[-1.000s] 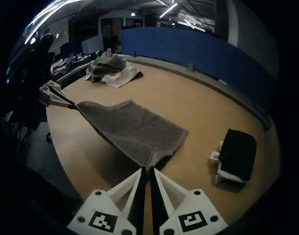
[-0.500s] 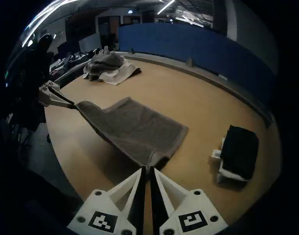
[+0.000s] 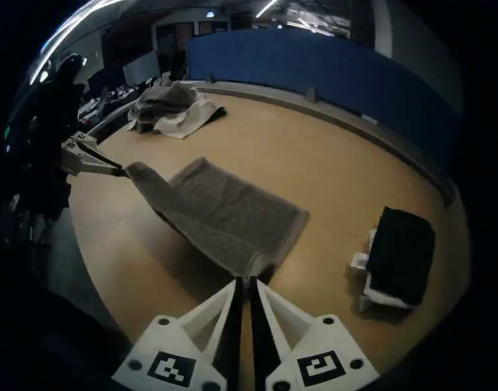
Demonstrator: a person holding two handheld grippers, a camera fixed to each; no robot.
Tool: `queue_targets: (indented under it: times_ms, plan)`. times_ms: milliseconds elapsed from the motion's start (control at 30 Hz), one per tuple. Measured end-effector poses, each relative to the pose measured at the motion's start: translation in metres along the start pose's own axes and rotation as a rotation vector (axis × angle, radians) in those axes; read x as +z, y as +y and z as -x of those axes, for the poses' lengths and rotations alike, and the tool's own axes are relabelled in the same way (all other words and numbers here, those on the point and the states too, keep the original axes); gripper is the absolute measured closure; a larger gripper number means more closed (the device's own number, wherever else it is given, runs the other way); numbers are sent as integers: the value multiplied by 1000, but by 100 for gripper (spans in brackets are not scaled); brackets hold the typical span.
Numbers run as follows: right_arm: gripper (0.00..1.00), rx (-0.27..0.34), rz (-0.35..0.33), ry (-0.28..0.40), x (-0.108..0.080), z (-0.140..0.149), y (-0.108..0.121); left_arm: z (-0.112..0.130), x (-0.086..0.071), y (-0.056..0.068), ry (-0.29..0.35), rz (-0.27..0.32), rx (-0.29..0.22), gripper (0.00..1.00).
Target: Fold towel
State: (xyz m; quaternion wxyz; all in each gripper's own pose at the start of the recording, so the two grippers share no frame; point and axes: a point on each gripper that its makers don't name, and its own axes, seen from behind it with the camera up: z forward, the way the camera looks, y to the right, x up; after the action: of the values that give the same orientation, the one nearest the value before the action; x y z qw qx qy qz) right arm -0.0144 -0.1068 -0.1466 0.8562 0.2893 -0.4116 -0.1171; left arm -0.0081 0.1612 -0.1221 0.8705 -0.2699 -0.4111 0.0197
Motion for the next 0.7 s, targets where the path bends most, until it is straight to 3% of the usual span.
queue_targets:
  times_ms: [400, 700]
  plan:
    - [93, 44, 8, -26, 33, -14, 21, -16, 28, -16, -8, -2, -43, 94]
    - [92, 118, 3, -45, 60, -19, 41, -21, 51, -29, -16, -16, -76, 94]
